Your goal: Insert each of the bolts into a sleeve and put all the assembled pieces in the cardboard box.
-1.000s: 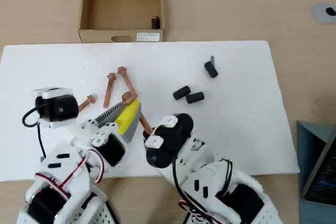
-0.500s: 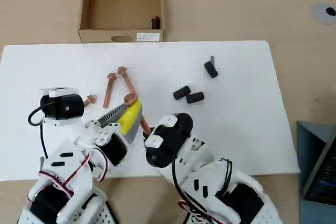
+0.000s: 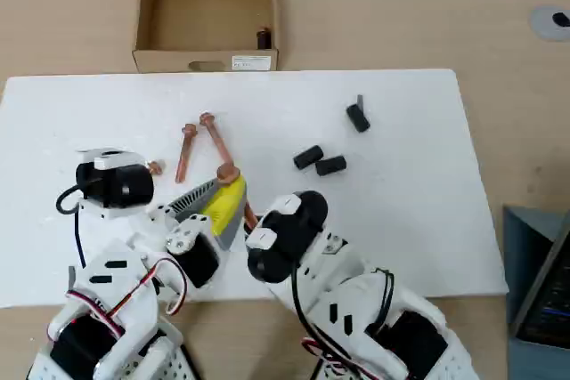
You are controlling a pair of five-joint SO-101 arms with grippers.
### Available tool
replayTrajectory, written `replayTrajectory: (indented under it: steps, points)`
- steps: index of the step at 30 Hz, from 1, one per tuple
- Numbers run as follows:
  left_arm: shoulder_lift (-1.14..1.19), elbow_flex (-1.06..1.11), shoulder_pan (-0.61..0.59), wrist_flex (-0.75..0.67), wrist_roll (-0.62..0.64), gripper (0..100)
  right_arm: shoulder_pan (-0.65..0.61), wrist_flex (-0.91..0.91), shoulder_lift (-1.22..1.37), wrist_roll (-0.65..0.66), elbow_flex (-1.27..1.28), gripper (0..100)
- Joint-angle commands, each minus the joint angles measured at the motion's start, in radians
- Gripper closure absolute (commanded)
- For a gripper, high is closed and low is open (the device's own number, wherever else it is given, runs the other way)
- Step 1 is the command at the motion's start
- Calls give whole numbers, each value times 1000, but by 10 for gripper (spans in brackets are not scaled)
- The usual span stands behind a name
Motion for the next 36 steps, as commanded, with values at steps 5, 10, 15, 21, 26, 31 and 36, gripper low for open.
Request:
replayTrajectory:
  steps: [5,10,15,21,26,31,36]
  points:
    - [-2,-34,35,15,-66,999,-7,-32,-151,6,-18,989]
    - [-2,-94,35,118,-80,999,-7,-32,-151,6,-18,989]
    - [-2,-129,32,212,-75,999,-7,-32,-151,6,-18,989]
    - [-2,-104,32,226,-75,999,-7,-32,-151,6,-18,989]
    - [-2,-41,38,226,-81,999,-7,-32,-151,6,-18,989]
    - [-2,-35,43,227,-81,998,-7,-32,-151,6,-18,989]
    - [-2,-46,43,296,-83,998,-7,-32,-151,6,-18,989]
